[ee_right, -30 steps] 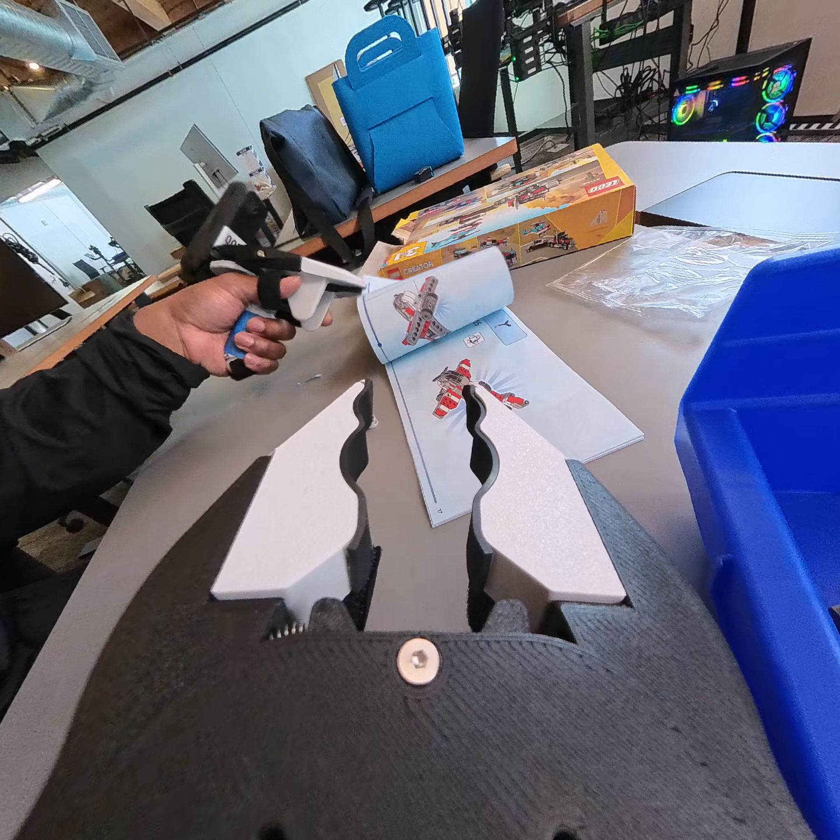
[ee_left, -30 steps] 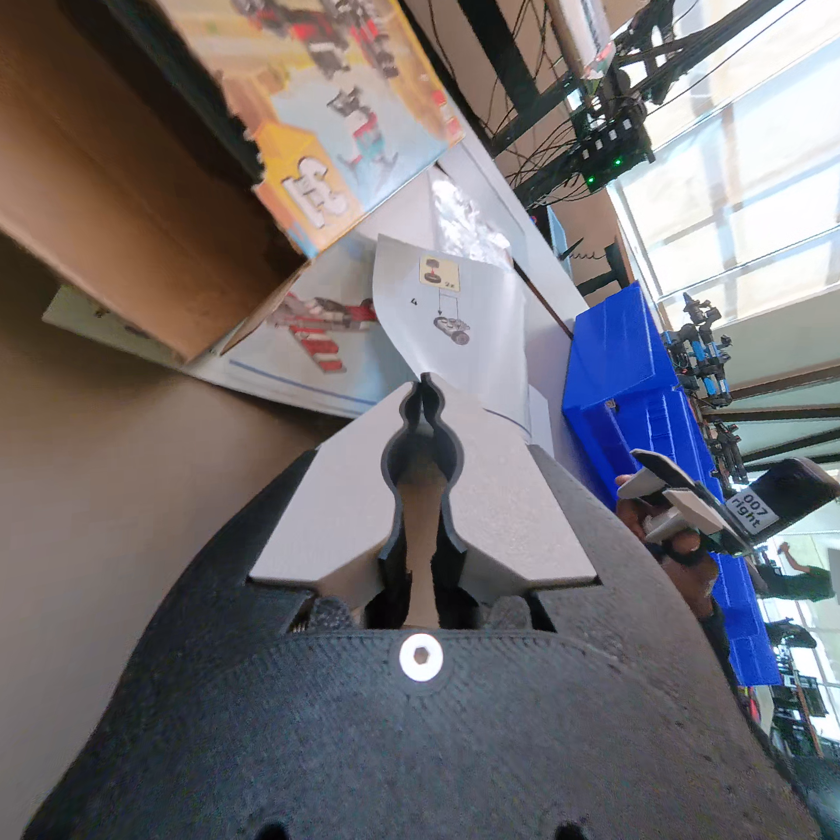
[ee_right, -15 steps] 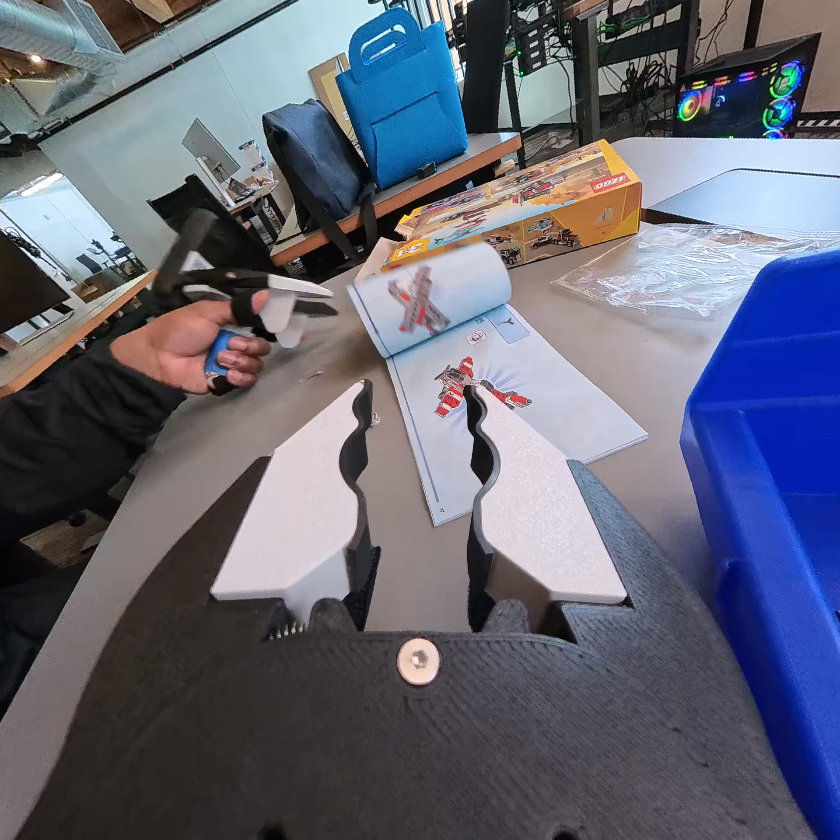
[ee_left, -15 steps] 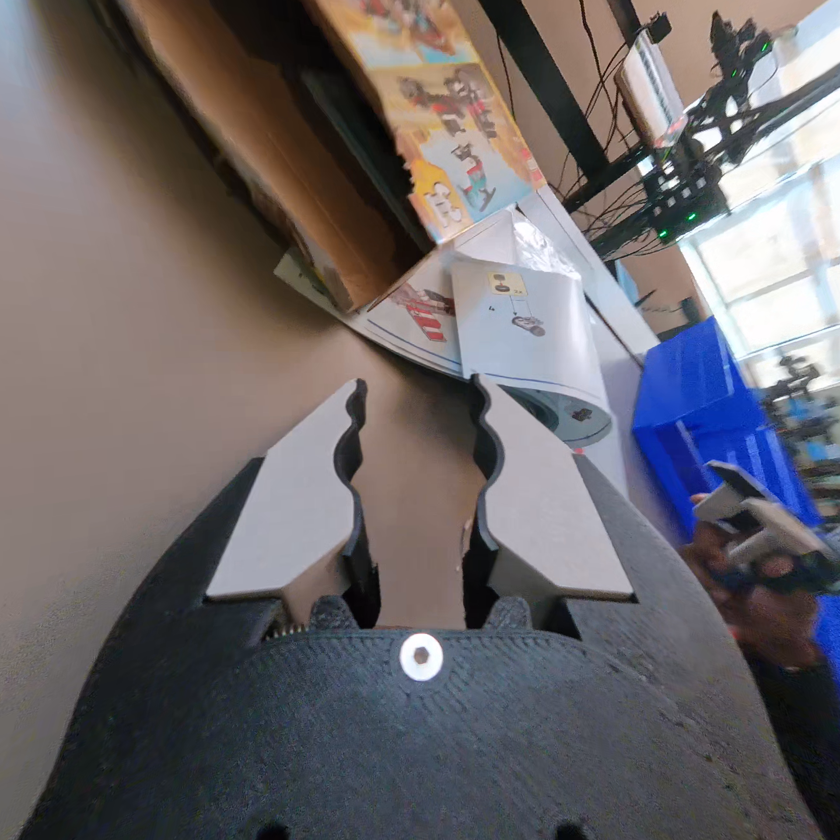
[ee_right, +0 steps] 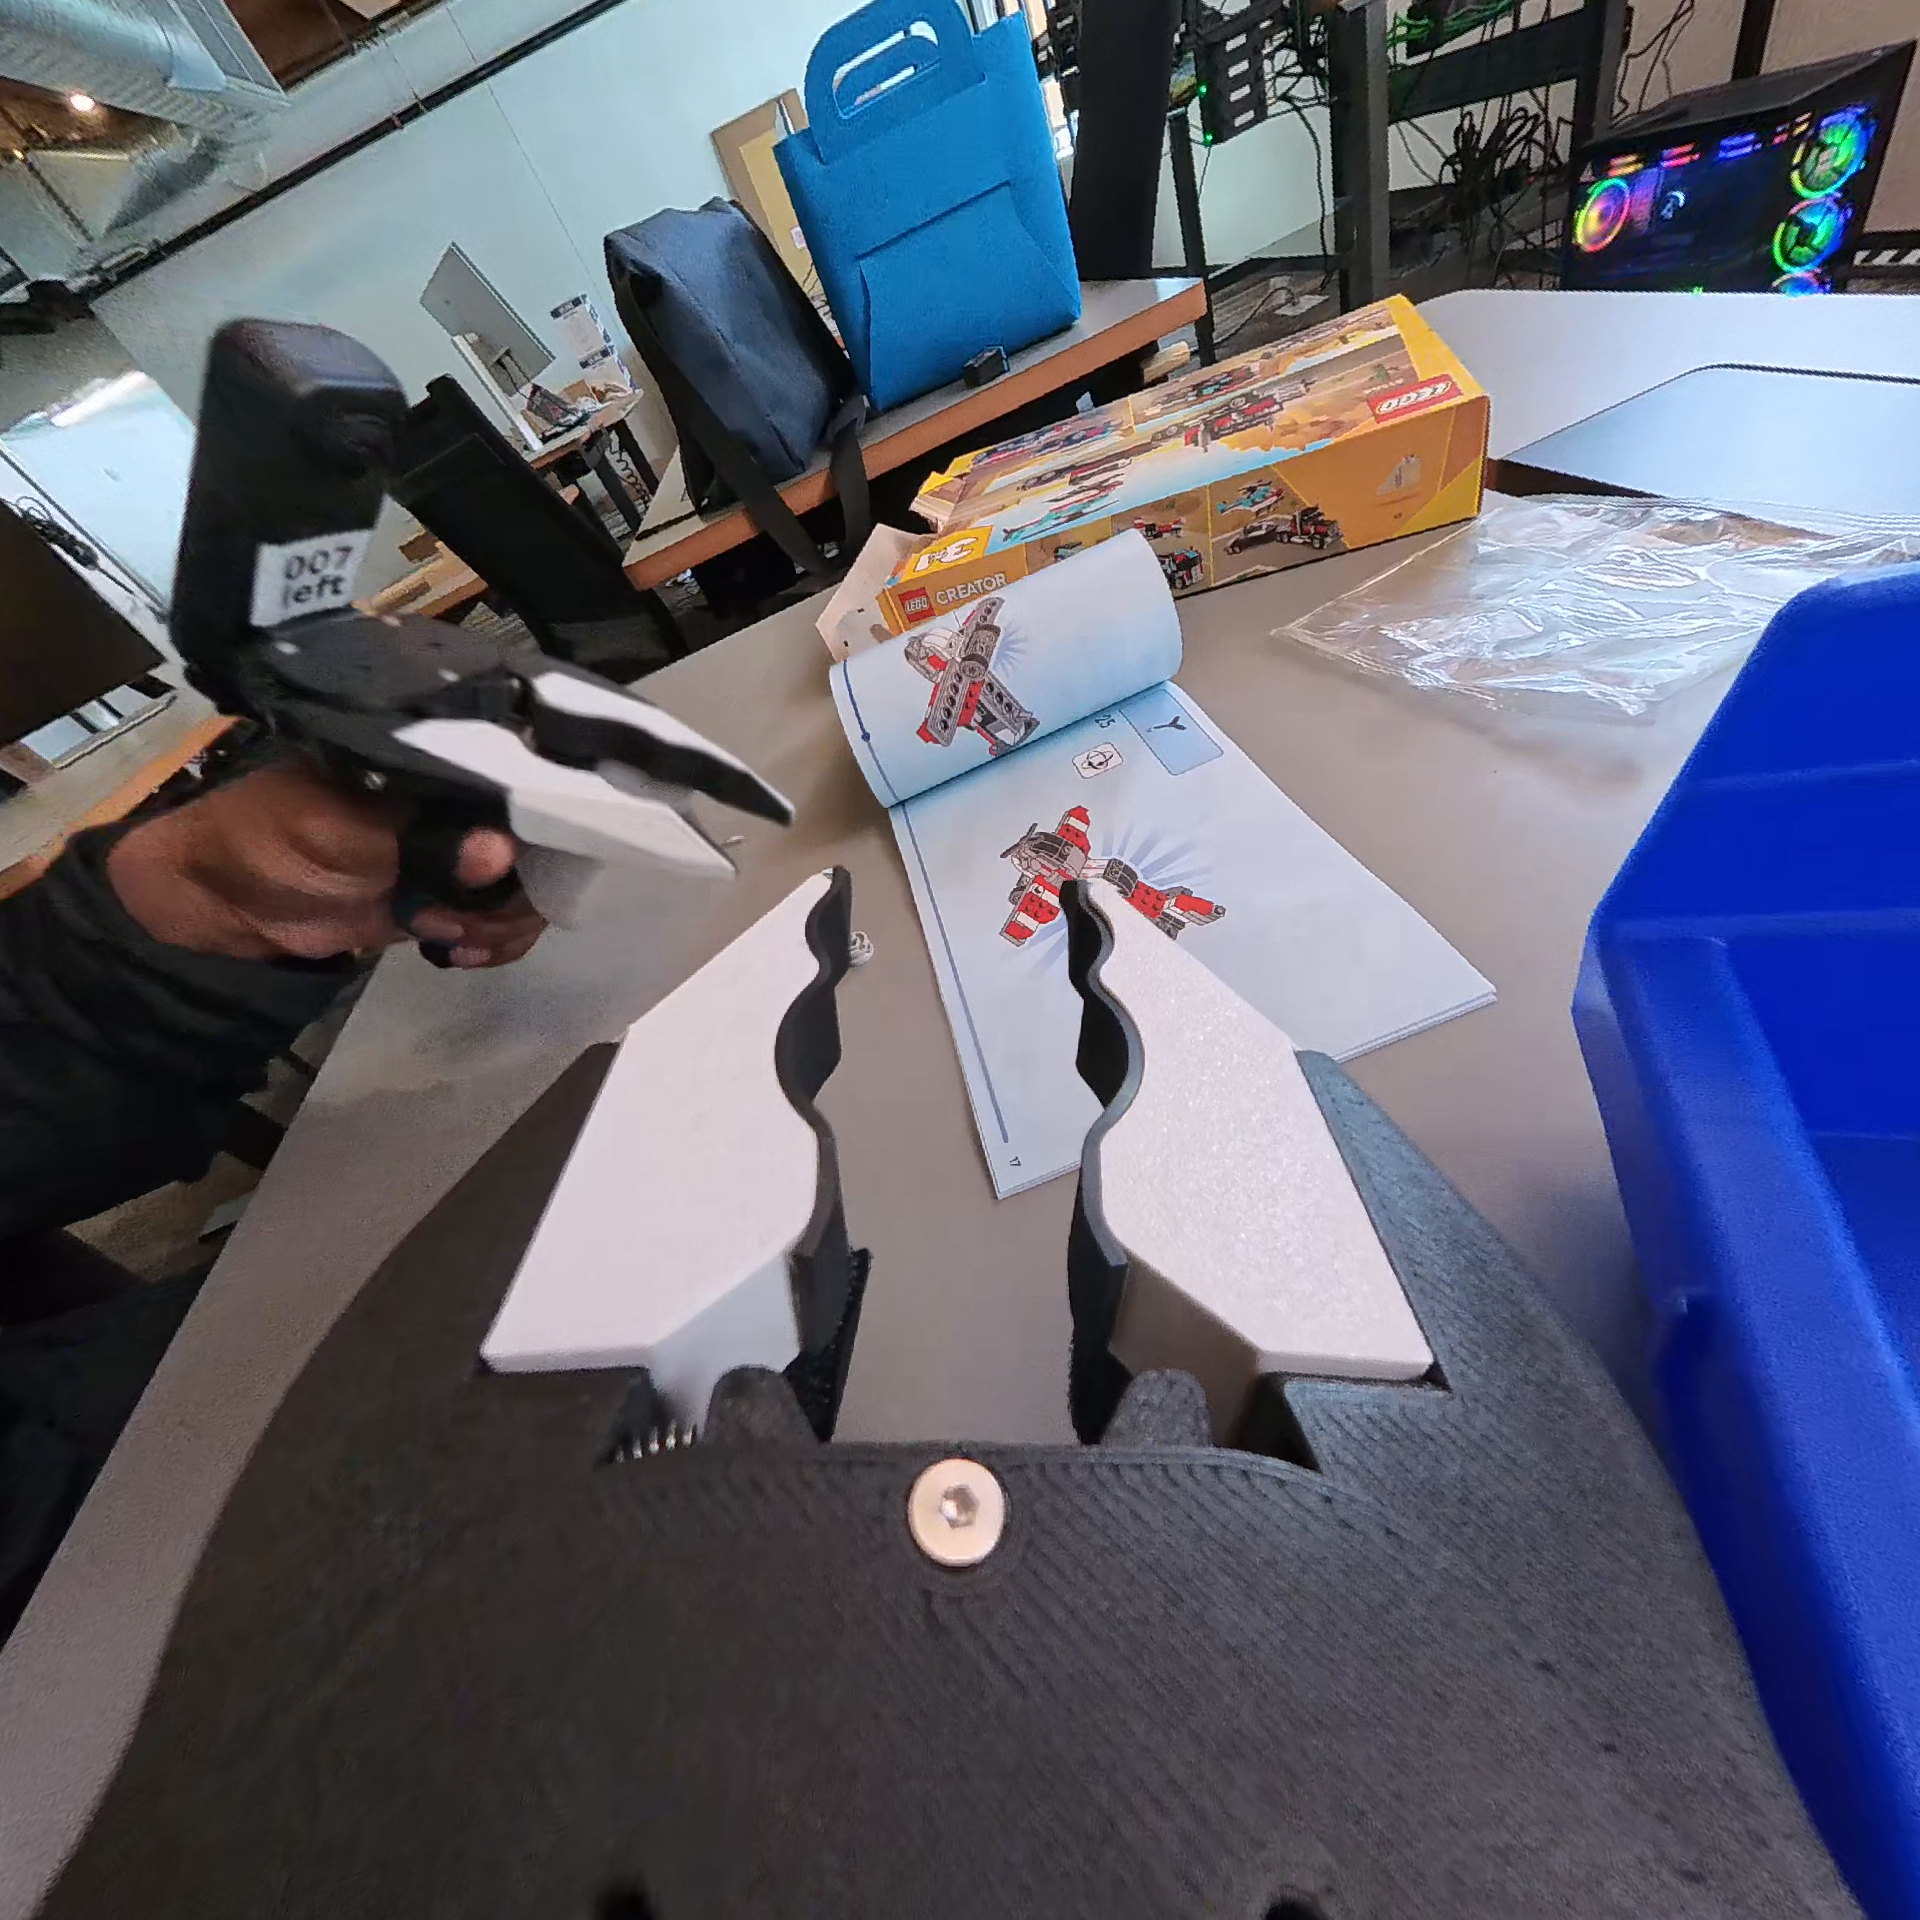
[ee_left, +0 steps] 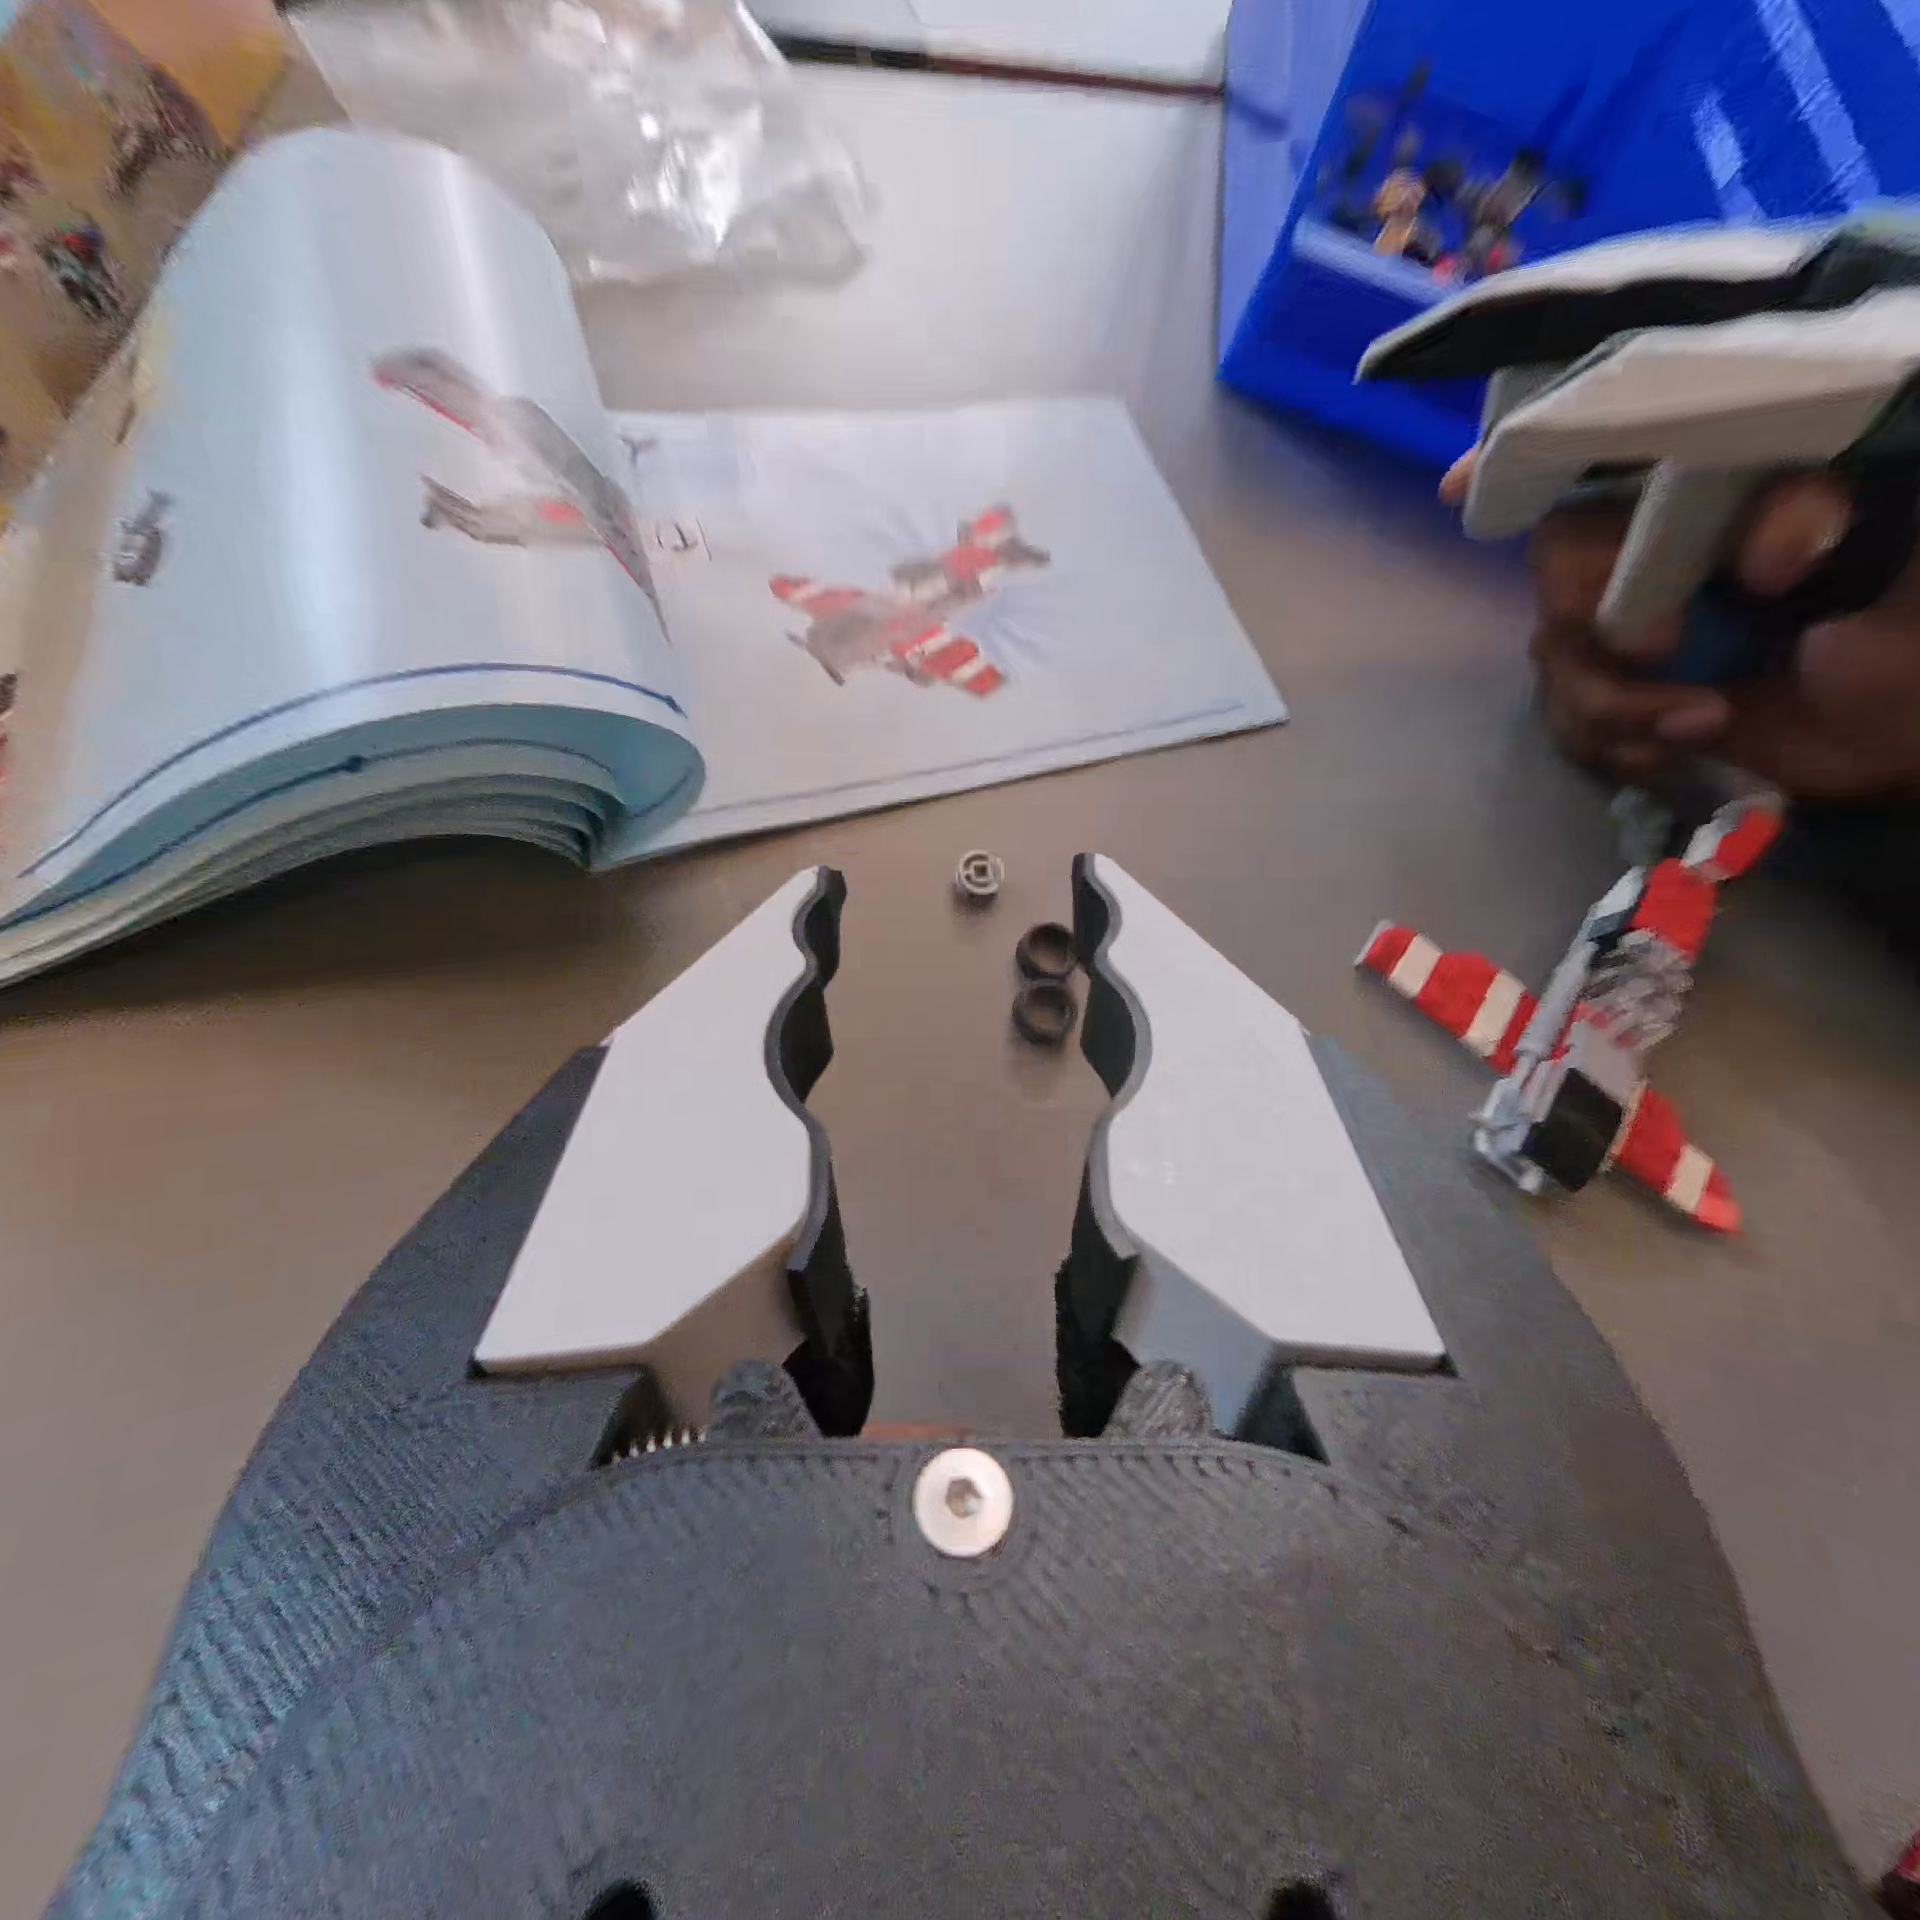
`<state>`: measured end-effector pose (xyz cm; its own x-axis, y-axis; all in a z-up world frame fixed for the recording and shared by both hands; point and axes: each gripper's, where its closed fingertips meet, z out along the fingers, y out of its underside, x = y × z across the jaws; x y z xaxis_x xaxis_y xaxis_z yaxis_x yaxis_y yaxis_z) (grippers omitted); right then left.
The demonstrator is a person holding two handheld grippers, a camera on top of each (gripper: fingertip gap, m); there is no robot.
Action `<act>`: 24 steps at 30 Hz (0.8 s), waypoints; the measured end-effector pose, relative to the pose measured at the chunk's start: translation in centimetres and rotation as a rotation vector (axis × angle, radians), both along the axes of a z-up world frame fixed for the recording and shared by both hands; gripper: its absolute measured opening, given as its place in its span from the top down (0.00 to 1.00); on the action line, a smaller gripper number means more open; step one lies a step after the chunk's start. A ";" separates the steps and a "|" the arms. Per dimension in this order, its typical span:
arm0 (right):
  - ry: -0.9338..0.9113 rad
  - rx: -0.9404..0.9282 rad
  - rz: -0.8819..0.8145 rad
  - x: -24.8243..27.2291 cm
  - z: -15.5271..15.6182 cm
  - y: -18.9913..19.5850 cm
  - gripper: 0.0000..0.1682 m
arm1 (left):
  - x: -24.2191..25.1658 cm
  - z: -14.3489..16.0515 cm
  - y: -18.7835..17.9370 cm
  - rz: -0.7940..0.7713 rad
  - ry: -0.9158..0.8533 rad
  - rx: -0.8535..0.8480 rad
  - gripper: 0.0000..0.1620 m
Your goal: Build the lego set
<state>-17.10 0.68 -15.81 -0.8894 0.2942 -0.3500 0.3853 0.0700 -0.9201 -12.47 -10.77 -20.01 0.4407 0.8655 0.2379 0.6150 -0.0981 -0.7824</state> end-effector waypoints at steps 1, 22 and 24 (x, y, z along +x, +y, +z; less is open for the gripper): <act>-0.001 -0.001 0.000 0.0 0.0 0.0 0.75 | -0.1 -0.7 0.3 -0.002 -0.013 -0.042 0.75; -0.018 -0.020 0.010 0.0 0.1 0.1 0.75 | -1.3 -3.3 2.3 -0.047 -0.054 -0.141 0.99; -0.017 -0.020 0.010 0.0 0.1 0.1 0.75 | -1.2 -2.7 2.4 -0.056 -0.042 -0.091 0.99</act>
<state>-17.11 0.76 -15.69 -0.8862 0.2779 -0.3706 0.4001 0.0562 -0.9147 -13.64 -8.38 -22.69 0.4801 0.8588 0.1788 0.6387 -0.2025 -0.7423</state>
